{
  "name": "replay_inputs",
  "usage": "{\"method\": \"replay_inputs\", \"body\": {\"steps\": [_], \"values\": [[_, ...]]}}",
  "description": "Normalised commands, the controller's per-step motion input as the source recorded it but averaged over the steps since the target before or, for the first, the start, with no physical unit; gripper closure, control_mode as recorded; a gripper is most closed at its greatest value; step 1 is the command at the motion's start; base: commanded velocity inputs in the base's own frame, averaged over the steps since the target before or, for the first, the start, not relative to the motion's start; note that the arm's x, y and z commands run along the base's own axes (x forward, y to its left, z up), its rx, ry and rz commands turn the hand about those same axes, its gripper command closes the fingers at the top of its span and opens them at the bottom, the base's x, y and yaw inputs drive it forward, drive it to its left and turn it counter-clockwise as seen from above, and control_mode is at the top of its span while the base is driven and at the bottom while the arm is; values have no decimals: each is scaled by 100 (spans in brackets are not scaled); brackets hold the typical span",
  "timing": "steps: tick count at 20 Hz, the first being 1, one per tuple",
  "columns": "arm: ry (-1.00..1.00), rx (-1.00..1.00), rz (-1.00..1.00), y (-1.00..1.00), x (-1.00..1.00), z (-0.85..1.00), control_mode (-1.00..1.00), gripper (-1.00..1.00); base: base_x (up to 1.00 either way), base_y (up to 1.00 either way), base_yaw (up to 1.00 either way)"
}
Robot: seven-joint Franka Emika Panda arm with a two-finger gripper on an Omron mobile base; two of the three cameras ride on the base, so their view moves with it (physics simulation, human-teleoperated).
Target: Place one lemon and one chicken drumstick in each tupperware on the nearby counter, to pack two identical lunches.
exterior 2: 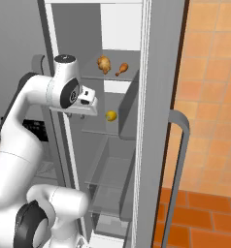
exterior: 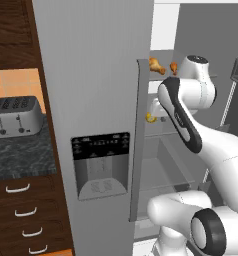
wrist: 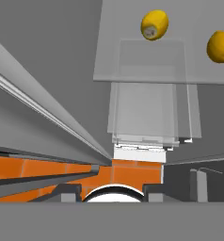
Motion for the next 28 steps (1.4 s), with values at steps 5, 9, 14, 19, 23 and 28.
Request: {"method": "replay_inputs", "body": {"steps": [5,9,14,19,23,28], "values": [[0,0,0,0,0,-1,-100,-100,0,0,0],[-14,0,0,-52,5,-9,-100,-100,0,0,0],[-12,0,-1,-98,39,-14,-100,-100,0,0,0],[-7,0,0,-37,45,-29,-100,-100,0,0,0],[-7,0,0,20,36,-31,-100,-100,0,0,0],[-1,4,0,39,53,-32,-100,-100,0,0,0]]}}
